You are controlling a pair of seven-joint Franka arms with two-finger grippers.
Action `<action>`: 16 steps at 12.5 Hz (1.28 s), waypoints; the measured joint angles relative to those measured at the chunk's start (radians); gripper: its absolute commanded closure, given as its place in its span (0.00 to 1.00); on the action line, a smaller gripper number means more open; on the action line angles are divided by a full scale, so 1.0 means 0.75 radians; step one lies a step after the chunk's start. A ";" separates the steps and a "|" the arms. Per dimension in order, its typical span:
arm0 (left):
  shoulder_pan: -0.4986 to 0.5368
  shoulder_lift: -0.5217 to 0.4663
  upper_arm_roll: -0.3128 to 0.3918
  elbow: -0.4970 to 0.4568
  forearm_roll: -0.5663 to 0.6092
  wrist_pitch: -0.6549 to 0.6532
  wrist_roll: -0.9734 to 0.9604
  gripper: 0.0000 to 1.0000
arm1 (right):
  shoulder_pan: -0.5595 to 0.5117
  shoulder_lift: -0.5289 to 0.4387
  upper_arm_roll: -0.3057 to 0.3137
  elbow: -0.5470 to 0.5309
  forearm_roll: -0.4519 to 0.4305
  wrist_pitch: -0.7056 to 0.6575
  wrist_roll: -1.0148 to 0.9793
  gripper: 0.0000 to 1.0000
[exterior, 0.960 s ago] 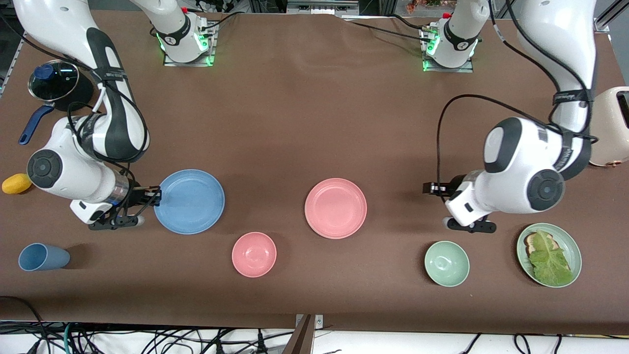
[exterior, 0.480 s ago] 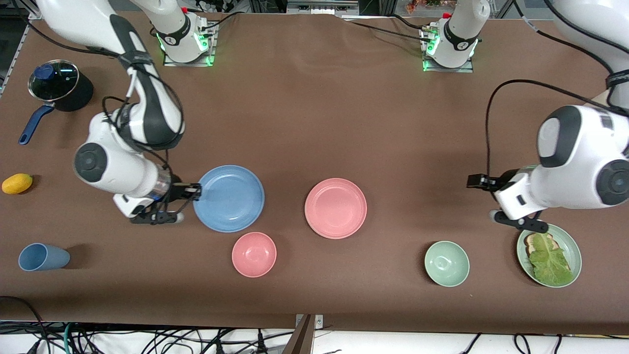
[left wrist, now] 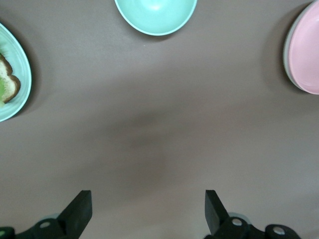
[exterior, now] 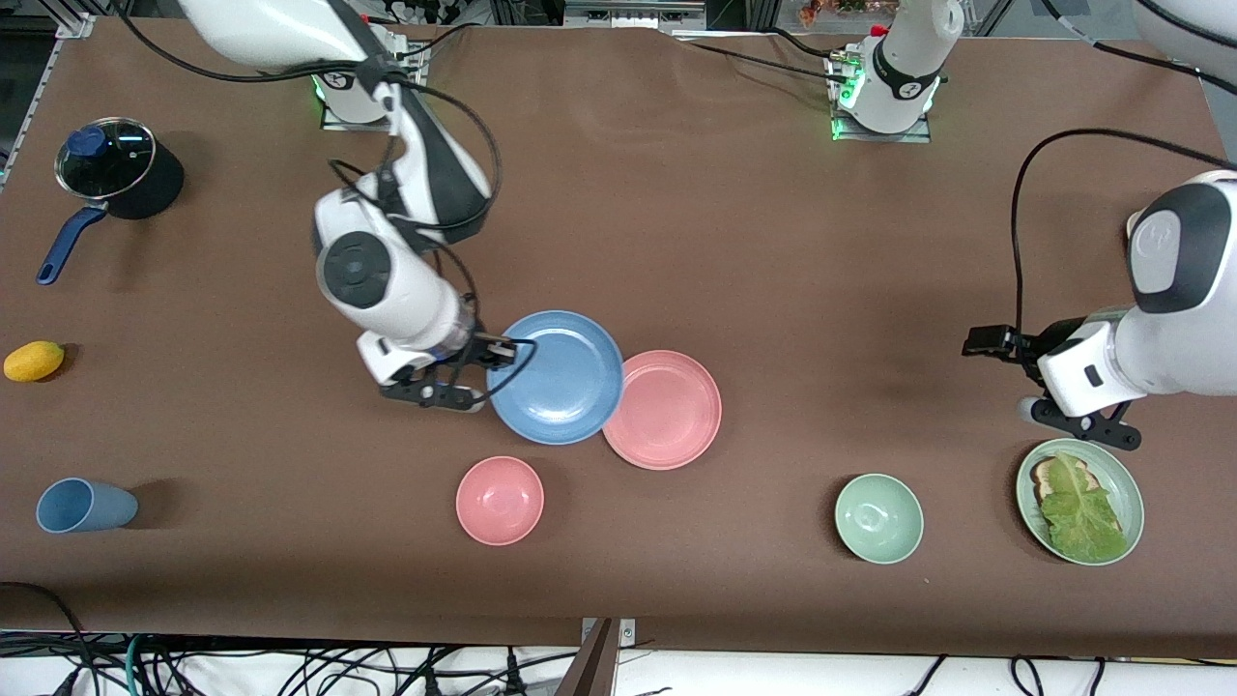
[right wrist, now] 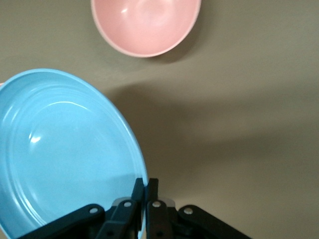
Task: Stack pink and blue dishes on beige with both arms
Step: 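Lift the blue plate with the right gripper and carry it over the pink plate, then lower the blue plate onto the pink plate and open the right gripper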
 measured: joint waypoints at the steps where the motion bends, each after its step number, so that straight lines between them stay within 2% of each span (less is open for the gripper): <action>1: -0.001 -0.037 0.000 0.002 0.000 -0.018 0.000 0.00 | 0.040 0.039 0.000 0.044 -0.014 0.003 0.086 1.00; 4: -0.001 -0.127 0.000 0.003 0.002 -0.062 0.000 0.00 | 0.137 0.146 -0.001 0.142 -0.028 0.061 0.302 1.00; 9: -0.001 -0.126 0.032 0.034 0.019 -0.044 -0.015 0.00 | 0.230 0.273 -0.002 0.160 -0.107 0.225 0.521 1.00; 13: -0.004 -0.129 0.050 0.065 0.023 -0.112 -0.370 0.00 | 0.236 0.309 -0.005 0.162 -0.108 0.283 0.531 1.00; 16: -0.013 -0.136 0.047 0.072 0.023 -0.136 -0.529 0.00 | 0.236 0.324 -0.006 0.163 -0.108 0.314 0.531 0.75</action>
